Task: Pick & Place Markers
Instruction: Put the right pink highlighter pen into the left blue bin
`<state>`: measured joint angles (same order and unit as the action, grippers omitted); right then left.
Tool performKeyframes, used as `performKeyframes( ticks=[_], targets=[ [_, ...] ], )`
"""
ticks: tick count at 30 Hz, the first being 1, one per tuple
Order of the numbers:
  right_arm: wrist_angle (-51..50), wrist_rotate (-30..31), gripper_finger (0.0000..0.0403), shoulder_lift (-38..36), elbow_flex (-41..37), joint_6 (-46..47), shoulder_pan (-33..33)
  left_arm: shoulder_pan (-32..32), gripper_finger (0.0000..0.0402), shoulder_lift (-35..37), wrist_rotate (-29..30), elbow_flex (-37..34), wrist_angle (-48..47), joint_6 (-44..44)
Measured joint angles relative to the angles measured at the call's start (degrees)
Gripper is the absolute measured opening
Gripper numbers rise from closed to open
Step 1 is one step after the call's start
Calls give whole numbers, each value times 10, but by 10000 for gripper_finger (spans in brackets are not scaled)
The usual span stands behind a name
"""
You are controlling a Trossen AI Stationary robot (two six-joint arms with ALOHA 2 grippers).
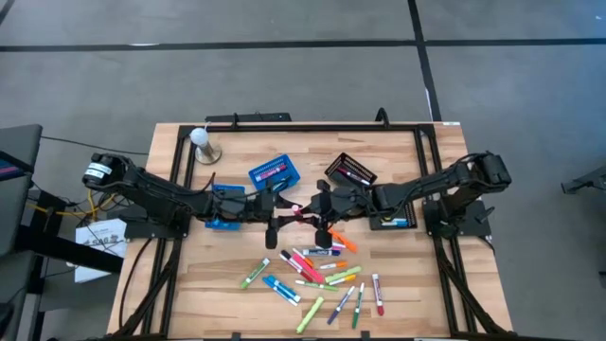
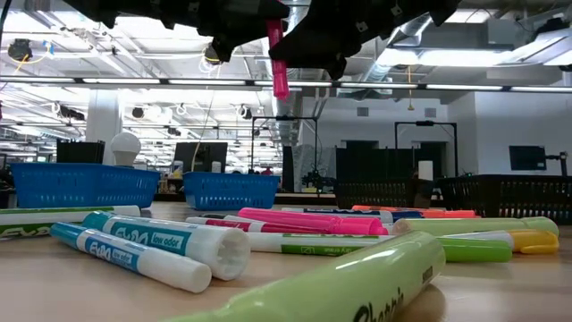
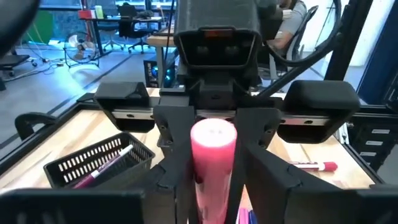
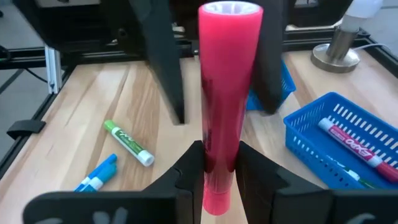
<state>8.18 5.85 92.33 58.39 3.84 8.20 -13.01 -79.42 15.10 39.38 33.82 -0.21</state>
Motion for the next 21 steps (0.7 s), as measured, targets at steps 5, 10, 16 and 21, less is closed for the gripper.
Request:
performKeyframes(
  ticks=[5, 10, 16, 21],
  targets=[
    [9, 0, 70, 0, 0, -26, -4, 5, 84, 0, -4, 0, 2, 0],
    [8, 1, 93, 0, 0, -34, -5, 7, 68, 0, -5, 0, 1, -1],
    [-21, 3, 147, 0, 0, -33, 0, 0, 74, 0, 4, 0, -51, -35],
    [-46, 3, 187, 0, 0, -16, 0, -14, 74, 29, 90, -1, -181, -61]
  ],
)
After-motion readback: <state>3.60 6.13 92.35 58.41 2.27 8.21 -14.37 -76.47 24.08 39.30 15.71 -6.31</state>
